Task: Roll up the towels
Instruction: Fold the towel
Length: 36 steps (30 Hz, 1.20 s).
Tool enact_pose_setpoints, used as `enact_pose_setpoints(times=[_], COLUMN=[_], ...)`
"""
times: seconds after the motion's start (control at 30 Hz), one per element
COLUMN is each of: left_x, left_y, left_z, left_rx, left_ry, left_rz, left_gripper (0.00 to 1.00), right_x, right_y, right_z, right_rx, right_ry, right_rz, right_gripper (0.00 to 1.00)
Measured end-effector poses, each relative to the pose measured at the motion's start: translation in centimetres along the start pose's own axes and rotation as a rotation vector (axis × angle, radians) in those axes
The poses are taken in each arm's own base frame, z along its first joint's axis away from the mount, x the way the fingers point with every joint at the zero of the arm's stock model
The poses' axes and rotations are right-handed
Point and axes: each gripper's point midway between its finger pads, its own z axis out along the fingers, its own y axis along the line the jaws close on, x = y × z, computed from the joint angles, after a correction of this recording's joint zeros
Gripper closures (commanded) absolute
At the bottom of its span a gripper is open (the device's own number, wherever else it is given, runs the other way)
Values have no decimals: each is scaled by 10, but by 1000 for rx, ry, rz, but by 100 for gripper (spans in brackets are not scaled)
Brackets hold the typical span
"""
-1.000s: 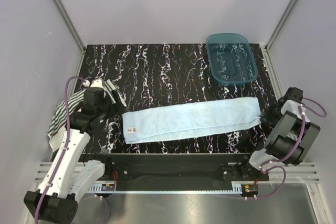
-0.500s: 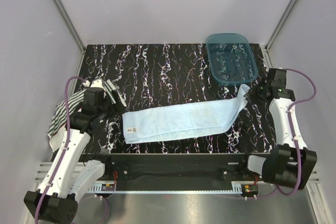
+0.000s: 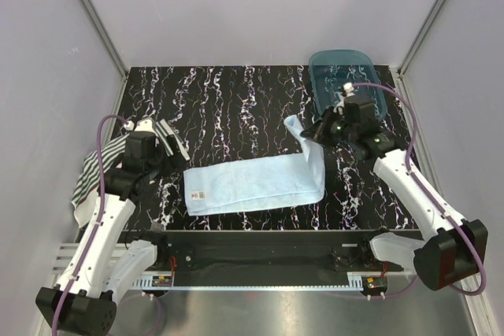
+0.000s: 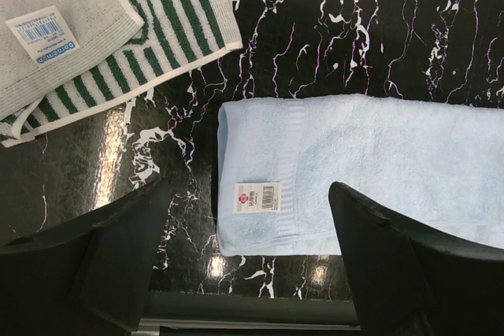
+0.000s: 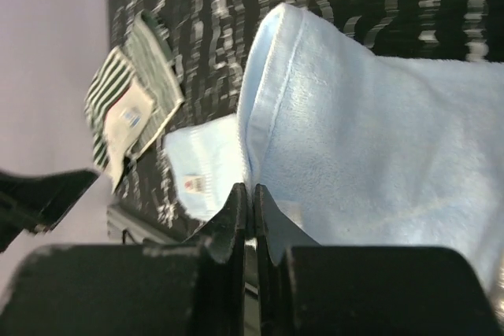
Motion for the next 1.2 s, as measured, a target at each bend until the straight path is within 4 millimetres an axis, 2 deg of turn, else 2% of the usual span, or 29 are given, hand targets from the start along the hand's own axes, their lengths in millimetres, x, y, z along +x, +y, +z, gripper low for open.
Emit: enact_pose_setpoints(times=[0.17,0.33,0.57,0.77,1.0,1.2], left_x=[-1,-2,-4,-5,-5,-5], left_y=[1,3,4,5,6,6], left_z=[-1,-1,-3,-3,-3,-3], left_rx=[-5,-17,-21,-26,-29,-33], left_ry=[-9,-15,-30,-33,-34,-36], left_rz=[-1,-1,-6,-8,-9,-10], left_gripper=[12,12,12,12,12,12], right_x=[34,83,130,157,209,245], right_y=[55,108,163,185,181,183], right_z=[23,54,74,99,123,142], right_rx=[-142,-241,-348,-392,-379,-389], right_ry=[71,176,237,262,349,398], right_rz=[-64,-128,-189,-213,-234,-247], right_gripper=[100,100,100,100,100,100])
